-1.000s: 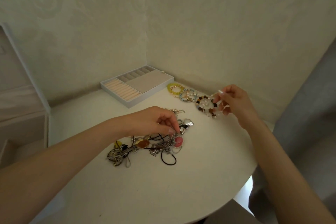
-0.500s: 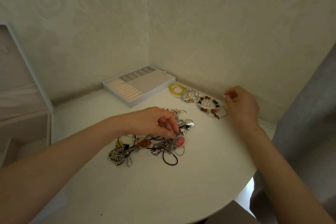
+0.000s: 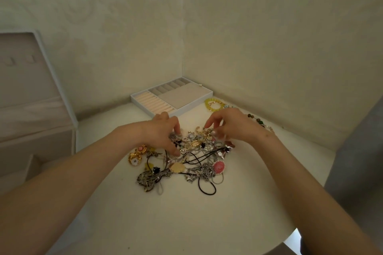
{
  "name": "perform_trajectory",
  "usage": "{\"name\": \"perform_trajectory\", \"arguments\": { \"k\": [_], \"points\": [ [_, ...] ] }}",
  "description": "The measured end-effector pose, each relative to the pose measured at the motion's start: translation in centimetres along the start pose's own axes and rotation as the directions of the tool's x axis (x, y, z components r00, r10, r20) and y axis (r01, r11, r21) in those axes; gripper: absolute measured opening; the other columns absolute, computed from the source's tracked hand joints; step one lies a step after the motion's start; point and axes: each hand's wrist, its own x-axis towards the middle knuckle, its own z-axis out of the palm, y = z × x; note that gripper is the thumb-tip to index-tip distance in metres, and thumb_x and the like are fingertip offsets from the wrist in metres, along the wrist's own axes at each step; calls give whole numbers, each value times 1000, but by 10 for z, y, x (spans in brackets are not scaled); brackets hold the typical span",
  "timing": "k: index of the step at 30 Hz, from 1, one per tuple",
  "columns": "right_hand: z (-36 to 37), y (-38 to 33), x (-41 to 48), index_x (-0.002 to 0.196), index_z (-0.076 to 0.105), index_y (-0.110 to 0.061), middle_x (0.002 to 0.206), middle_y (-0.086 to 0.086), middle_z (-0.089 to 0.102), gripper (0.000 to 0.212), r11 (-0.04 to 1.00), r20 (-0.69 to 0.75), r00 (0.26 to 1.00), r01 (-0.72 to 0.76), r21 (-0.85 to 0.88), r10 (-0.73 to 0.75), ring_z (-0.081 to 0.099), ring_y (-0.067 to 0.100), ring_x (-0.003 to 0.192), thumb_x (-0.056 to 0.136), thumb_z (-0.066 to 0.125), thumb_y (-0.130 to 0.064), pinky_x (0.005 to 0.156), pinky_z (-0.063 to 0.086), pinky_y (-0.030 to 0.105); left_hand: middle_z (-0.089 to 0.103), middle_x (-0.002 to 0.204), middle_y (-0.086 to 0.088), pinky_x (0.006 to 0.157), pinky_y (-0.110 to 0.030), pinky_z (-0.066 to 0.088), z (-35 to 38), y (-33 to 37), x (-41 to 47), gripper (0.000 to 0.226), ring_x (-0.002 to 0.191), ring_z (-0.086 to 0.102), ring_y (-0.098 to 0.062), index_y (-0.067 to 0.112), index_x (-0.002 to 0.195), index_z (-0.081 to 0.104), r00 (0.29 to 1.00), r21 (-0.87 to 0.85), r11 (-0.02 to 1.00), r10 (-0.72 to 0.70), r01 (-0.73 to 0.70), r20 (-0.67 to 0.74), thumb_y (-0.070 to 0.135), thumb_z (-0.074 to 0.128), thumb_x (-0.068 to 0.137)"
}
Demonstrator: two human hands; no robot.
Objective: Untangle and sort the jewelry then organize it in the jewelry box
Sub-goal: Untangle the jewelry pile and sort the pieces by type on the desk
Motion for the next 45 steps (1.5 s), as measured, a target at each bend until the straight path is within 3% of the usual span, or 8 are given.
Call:
{"name": "perform_trajectory", "arguments": {
  "k": [9,14,19,24,29,33,40,45],
  "points": [
    [5,-6,-14,89,73,-12,80,8,67,12,978,160,985,34,205,-68,64,18,61,81,72,-3,55,54,23,38,118,1,95,-36,46,-10,-3,-7,54,112,46,-18,32,113,47,981,-13,999,37,-35,189,37,80,70],
    [3,-15,-22,90,73,-11,65,-5,68,12,972,315,942,43,231,-117,63,10,51,81,70,-2,53,52,21,57,99,3,55,-9,43,-20,-5,-11,29,90,55,-12,22,103,59,951,-160,985,115,-71,286,26,75,79],
    [0,-23,-3,94,72,-20,85,1,64,21,980,16,981,193,52,-194,60,13,73,81,70,-3,64,51,23,62,94,1,69,-22,47,-13,-8,-2,22,79,58,-10,17,98,54,997,-208,976,73,-67,19,22,70,83],
    [5,-24,21,110,68,-27,111,0,57,37,938,174,961,252,-238,-213,54,13,99,82,68,-2,86,46,30,54,99,3,81,-28,47,-7,-5,1,31,93,57,-15,19,109,51,986,-229,963,120,-144,-114,15,69,84],
    [14,-20,20,93,70,-24,96,0,59,21,965,156,967,222,-139,-200,60,14,89,77,76,-11,83,51,33,57,104,1,83,-24,45,-4,-4,0,19,94,57,-12,16,108,59,981,-237,952,186,-193,-53,13,61,89],
    [11,-17,12,85,67,-24,83,-5,59,19,978,239,953,204,-47,-188,57,4,72,75,78,-12,68,46,16,61,100,1,77,-22,44,-2,-4,3,14,86,55,-10,19,99,60,984,-218,960,167,-175,-55,15,65,87],
    [1,-18,1,90,72,-24,89,4,70,11,972,418,878,219,81,-232,60,4,74,81,74,-19,76,48,24,60,105,2,81,-25,46,-17,-8,-4,17,97,57,-14,17,105,58,995,-204,976,61,-77,-83,21,63,89],
    [10,-13,7,91,74,-27,88,-2,70,11,951,169,944,256,173,-285,61,14,81,82,72,-20,78,48,31,59,102,2,74,-23,48,-45,-25,-18,19,88,57,-10,22,85,53,995,-14,996,-92,93,33,4,55,89]
  ]
}}
